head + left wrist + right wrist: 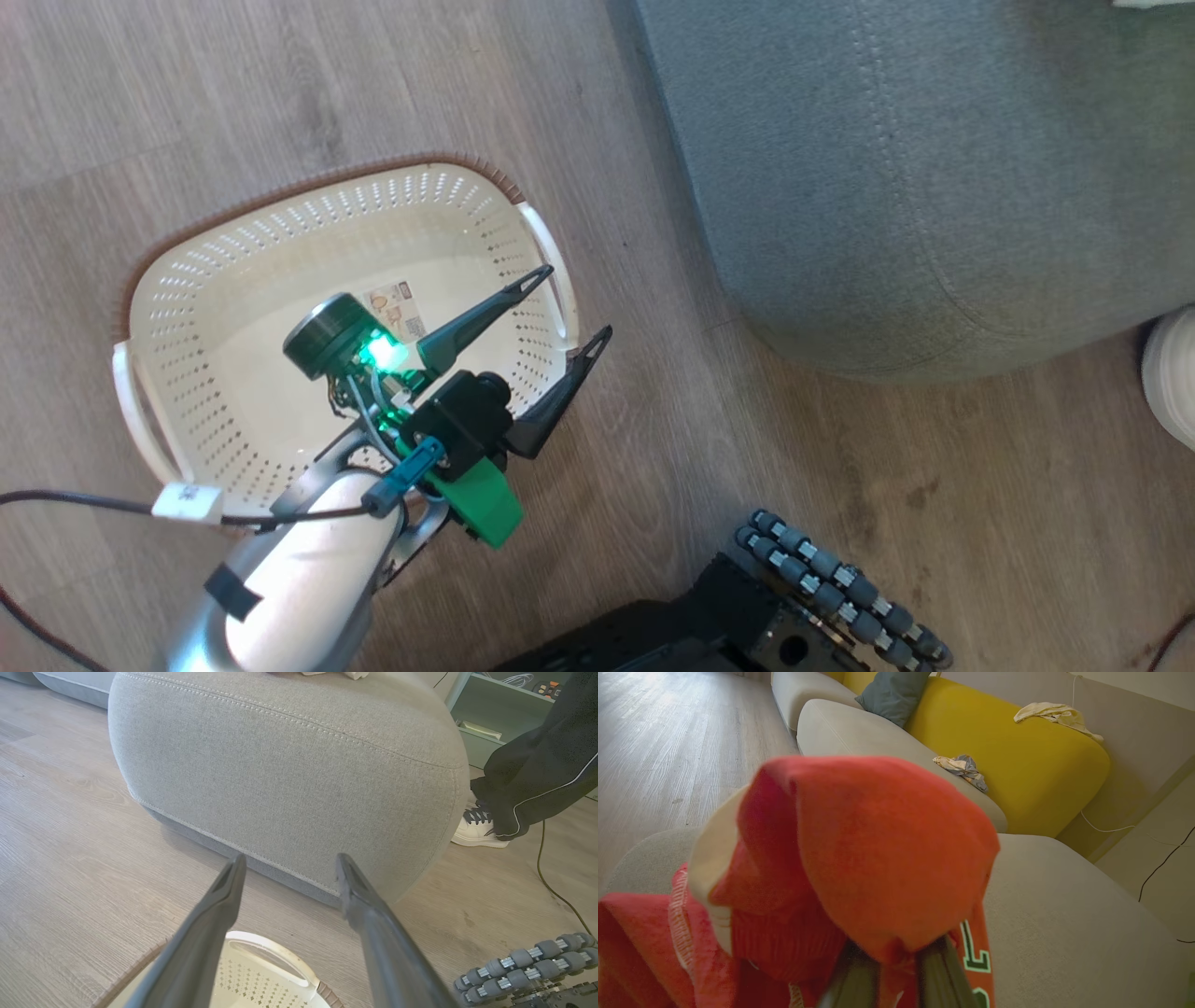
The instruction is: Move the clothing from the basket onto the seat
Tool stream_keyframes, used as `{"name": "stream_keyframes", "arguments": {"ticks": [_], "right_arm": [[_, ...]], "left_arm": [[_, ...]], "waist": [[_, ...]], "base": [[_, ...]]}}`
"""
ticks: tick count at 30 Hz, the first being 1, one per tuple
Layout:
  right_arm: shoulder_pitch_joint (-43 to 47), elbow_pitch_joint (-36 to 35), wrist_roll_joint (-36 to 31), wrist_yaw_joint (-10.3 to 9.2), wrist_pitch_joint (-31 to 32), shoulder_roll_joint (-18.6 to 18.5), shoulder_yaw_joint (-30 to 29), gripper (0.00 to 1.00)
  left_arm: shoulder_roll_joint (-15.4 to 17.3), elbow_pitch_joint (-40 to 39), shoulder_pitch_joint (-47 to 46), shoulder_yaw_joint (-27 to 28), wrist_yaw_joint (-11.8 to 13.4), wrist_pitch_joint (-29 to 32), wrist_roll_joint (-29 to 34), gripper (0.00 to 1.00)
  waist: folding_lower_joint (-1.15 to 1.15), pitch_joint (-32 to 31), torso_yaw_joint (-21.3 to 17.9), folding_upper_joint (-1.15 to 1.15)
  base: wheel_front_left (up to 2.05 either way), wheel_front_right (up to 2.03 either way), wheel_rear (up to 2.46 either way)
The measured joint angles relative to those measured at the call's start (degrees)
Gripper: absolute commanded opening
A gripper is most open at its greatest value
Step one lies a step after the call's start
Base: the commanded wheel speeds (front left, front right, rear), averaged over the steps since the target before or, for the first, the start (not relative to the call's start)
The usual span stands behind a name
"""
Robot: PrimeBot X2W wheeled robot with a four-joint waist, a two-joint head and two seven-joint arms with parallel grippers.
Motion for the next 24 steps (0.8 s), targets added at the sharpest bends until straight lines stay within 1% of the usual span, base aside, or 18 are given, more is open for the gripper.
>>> {"name": "stream_keyframes", "arguments": {"ticks": [5,11,18,19,20,21,24], "right_arm": [[-2.3,5.1,-2.9,0.00,-0.3,0.1,1.3,0.00],[-3.0,9.0,-6.1,0.00,-0.4,1.6,3.0,0.00],[-3.1,10.9,-7.7,-0.01,-0.4,1.6,3.1,0.00],[-3.1,10.9,-7.7,-0.01,-0.4,1.6,3.1,0.12],[-3.1,10.7,-7.7,-0.01,-0.4,1.6,3.1,0.43],[-3.1,10.4,-7.7,-0.01,-0.4,1.6,3.1,1.00],[-3.1,9.8,-7.7,-0.01,-0.4,1.6,3.0,1.00]], "left_arm": [[0.0,-0.1,-0.2,0.1,0.0,0.0,0.0,1.00],[-0.4,-0.2,-1.3,0.0,0.0,0.0,0.0,1.00],[-1.3,-0.2,-1.3,0.0,0.0,0.0,0.0,1.00],[-1.4,-0.3,-1.3,0.0,0.0,0.0,0.0,1.00],[-1.5,-0.4,-1.3,0.1,0.0,0.0,0.0,1.00],[-1.7,-0.5,-1.3,0.0,0.0,0.0,0.0,1.00],[-2.3,-0.5,-1.3,0.0,0.0,0.0,0.0,1.00]], "waist": [[0.00,0.8,1.3,0.00],[0.00,1.4,2.8,0.00],[-0.01,1.0,4.3,0.00],[-0.01,0.9,4.5,0.00],[-0.01,0.8,4.6,0.00],[0.00,0.6,4.7,0.00],[-0.01,-0.2,4.9,0.00]], "base": [[0.00,0.00,0.00],[0.00,0.00,0.00],[0.00,0.00,0.00],[0.00,0.00,0.00],[0.00,0.00,0.00],[0.00,0.00,0.00],[0.00,0.00,0.00]]}}
